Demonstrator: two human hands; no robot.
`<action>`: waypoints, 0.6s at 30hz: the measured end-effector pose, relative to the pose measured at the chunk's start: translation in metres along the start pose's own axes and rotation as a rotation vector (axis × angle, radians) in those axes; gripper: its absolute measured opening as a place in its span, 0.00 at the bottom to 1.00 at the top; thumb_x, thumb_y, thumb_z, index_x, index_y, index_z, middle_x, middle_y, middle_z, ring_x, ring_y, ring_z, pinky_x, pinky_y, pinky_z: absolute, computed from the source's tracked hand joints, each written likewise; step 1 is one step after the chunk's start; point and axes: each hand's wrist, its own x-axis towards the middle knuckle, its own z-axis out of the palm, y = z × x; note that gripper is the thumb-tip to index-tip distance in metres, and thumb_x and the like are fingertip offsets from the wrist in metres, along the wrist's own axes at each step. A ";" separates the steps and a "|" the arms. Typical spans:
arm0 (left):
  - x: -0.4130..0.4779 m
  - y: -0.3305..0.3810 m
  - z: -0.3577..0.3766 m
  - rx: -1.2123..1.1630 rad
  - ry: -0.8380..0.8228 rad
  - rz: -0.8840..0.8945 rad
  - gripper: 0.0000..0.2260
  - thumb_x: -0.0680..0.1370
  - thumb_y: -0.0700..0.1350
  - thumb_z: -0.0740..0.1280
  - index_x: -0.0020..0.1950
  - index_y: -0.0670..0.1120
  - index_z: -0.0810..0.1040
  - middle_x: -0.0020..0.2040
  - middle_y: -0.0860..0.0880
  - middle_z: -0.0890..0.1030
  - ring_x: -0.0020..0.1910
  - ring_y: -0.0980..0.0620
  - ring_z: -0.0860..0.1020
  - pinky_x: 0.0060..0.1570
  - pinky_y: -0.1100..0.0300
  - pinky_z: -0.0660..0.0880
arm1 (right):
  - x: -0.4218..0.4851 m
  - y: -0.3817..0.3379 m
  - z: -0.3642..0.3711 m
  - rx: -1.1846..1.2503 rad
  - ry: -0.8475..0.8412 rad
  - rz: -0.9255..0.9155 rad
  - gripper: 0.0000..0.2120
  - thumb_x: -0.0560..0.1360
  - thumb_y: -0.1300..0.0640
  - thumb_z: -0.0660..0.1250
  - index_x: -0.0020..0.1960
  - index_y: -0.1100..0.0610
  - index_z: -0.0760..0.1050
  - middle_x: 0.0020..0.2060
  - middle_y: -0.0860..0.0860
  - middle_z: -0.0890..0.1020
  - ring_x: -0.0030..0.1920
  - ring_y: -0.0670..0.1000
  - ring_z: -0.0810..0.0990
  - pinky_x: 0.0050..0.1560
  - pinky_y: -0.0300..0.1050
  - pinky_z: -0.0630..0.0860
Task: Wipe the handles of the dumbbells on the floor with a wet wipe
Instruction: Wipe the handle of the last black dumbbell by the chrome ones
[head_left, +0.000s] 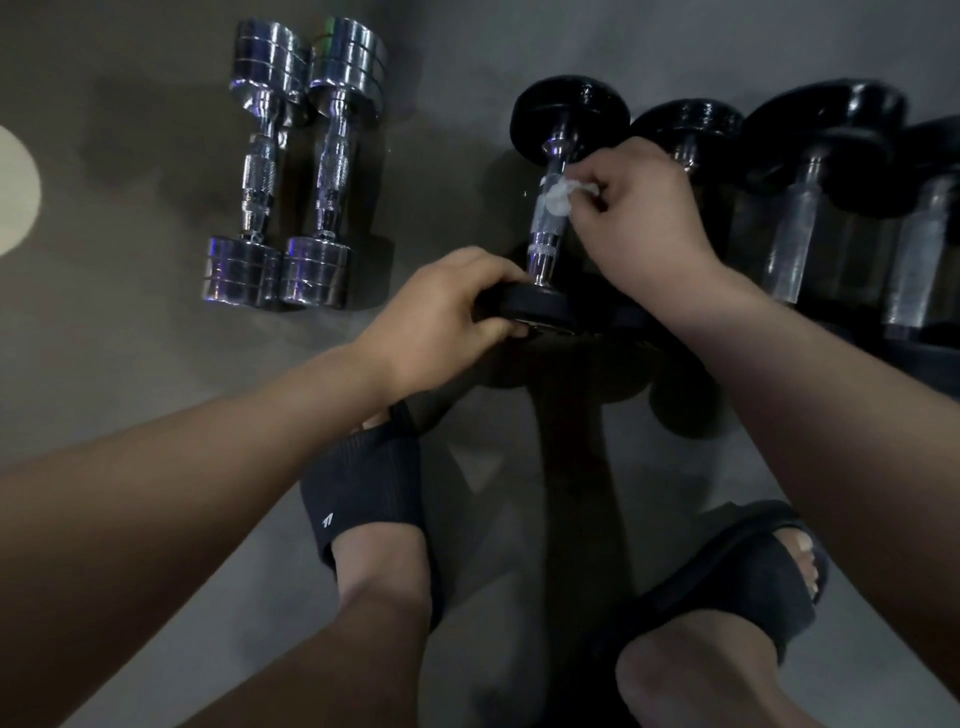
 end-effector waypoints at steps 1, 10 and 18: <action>0.000 -0.001 0.000 -0.039 0.011 -0.027 0.18 0.71 0.43 0.78 0.60 0.46 0.82 0.52 0.50 0.81 0.53 0.54 0.79 0.56 0.56 0.76 | 0.000 -0.001 0.002 -0.017 -0.008 -0.014 0.09 0.77 0.58 0.66 0.52 0.57 0.84 0.50 0.54 0.78 0.46 0.45 0.74 0.45 0.19 0.61; 0.000 0.003 0.003 -0.047 0.050 -0.046 0.18 0.69 0.42 0.78 0.59 0.49 0.84 0.49 0.50 0.81 0.50 0.53 0.80 0.54 0.52 0.77 | -0.011 -0.009 -0.001 -0.036 -0.131 -0.134 0.06 0.77 0.53 0.71 0.51 0.54 0.84 0.48 0.49 0.78 0.48 0.47 0.78 0.46 0.29 0.67; -0.001 0.006 0.004 -0.018 0.064 -0.044 0.19 0.69 0.44 0.77 0.60 0.47 0.84 0.49 0.49 0.81 0.51 0.52 0.79 0.54 0.55 0.76 | -0.018 -0.009 0.007 -0.020 -0.035 -0.222 0.08 0.78 0.59 0.68 0.52 0.59 0.84 0.47 0.57 0.78 0.44 0.51 0.78 0.45 0.39 0.72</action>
